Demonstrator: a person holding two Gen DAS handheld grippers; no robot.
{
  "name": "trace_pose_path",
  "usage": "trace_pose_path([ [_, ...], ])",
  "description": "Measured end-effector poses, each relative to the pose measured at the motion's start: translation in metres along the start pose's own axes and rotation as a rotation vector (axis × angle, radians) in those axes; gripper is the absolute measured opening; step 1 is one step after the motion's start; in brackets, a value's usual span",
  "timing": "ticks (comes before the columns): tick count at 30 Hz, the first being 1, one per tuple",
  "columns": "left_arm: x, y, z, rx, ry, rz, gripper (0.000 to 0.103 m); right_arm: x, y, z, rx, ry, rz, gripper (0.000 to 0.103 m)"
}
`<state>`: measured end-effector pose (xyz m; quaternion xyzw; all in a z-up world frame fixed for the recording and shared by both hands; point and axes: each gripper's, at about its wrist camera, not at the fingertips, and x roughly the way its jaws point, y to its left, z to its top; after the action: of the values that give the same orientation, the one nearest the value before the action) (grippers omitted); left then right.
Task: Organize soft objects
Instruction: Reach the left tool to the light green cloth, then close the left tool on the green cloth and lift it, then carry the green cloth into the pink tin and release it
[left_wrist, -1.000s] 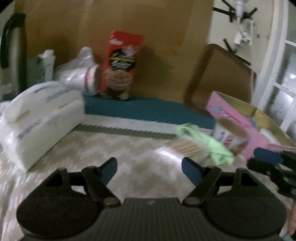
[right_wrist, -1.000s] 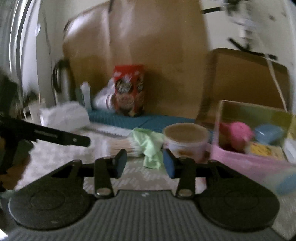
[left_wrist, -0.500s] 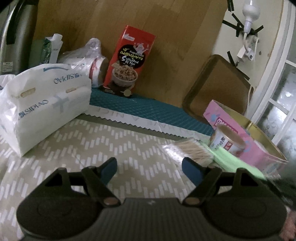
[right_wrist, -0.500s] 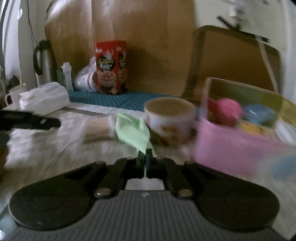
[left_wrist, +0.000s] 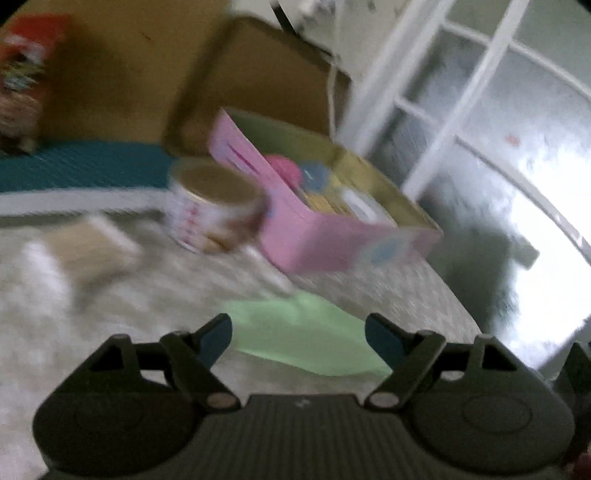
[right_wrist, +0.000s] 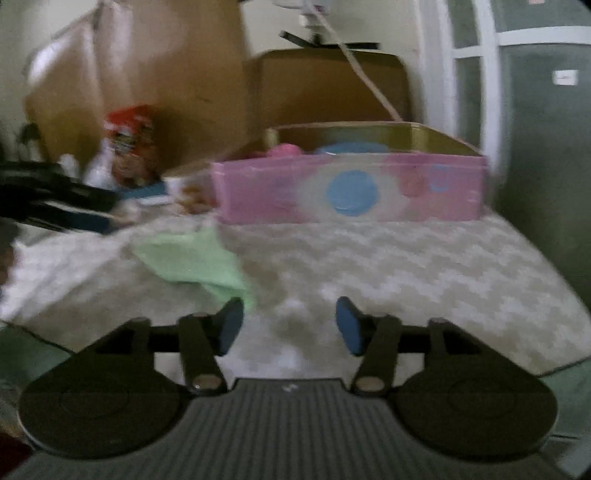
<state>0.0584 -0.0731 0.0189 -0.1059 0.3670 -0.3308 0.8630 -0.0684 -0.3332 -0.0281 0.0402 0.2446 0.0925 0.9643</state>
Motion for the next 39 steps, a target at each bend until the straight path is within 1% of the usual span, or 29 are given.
trace_pose_path([
  [3,0.024,-0.015,0.002,0.001,0.064,-0.004,0.082,0.0,0.012,0.0,-0.034,-0.023,0.095,0.064],
  [4,0.029,-0.016,0.002,-0.005,0.08,-0.004,0.082,0.004,0.018,0.001,-0.05,-0.031,0.111,0.064],
  [7,0.04,-0.015,0.0,-0.045,0.112,-0.023,0.088,0.015,0.023,0.007,-0.062,-0.038,0.143,0.063],
  [8,0.04,-0.015,0.0,-0.049,0.105,-0.026,0.09,0.021,0.025,0.008,-0.06,-0.037,0.154,0.057],
  [9,0.04,-0.016,-0.002,-0.052,0.104,-0.025,0.091,0.027,0.027,0.01,-0.064,-0.035,0.171,0.046],
  [10,0.04,-0.016,-0.002,-0.055,0.103,-0.022,0.09,0.03,0.028,0.011,-0.069,-0.029,0.186,0.023],
  [11,0.039,-0.016,-0.002,-0.059,0.102,-0.021,0.084,0.035,0.03,0.011,-0.07,-0.016,0.201,0.016],
  [12,0.039,-0.016,-0.002,-0.061,0.105,-0.03,0.075,0.041,0.034,0.011,-0.074,-0.005,0.219,0.013],
  [13,0.041,-0.016,-0.001,-0.066,0.122,-0.058,0.053,0.039,0.035,0.01,-0.082,-0.013,0.23,0.007],
  [14,0.044,-0.016,-0.001,-0.083,0.146,-0.097,0.044,0.04,0.039,0.01,-0.09,-0.016,0.254,0.007],
  [15,0.045,-0.018,0.0,-0.093,0.148,-0.106,0.044,0.04,0.043,0.011,-0.086,-0.023,0.284,0.007],
  [16,0.043,-0.023,0.003,-0.075,0.131,-0.103,0.041,0.039,0.044,0.012,-0.073,-0.031,0.327,0.007],
  [17,0.04,-0.029,0.009,-0.044,0.111,-0.109,0.039,0.036,0.045,0.014,-0.069,-0.049,0.34,0.007],
  [20,0.034,-0.048,0.034,0.002,0.06,-0.161,0.039,0.022,0.045,0.023,-0.103,-0.144,0.293,0.007],
  [24,0.033,-0.078,0.07,0.107,-0.025,-0.206,0.039,0.005,0.027,0.05,-0.077,-0.283,0.25,0.007],
  [27,0.049,-0.095,0.094,0.164,-0.066,-0.225,0.04,0.001,0.013,0.07,-0.074,-0.373,0.201,0.007],
  [29,0.072,-0.098,0.111,0.16,-0.055,-0.233,0.041,0.005,0.003,0.079,-0.083,-0.409,0.156,0.007],
  [31,0.097,-0.096,0.121,0.147,-0.031,-0.237,0.041,0.018,-0.009,0.084,-0.084,-0.412,0.113,0.007],
  [35,0.153,-0.091,0.137,0.102,0.033,-0.222,0.041,0.05,-0.034,0.091,-0.073,-0.365,0.036,0.007],
  [36,0.161,-0.087,0.138,0.091,0.042,-0.217,0.041,0.058,-0.041,0.092,-0.065,-0.35,0.016,0.007],
  [39,0.185,-0.086,0.142,0.085,0.067,-0.173,0.045,0.079,-0.06,0.099,-0.036,-0.313,-0.04,0.011],
])
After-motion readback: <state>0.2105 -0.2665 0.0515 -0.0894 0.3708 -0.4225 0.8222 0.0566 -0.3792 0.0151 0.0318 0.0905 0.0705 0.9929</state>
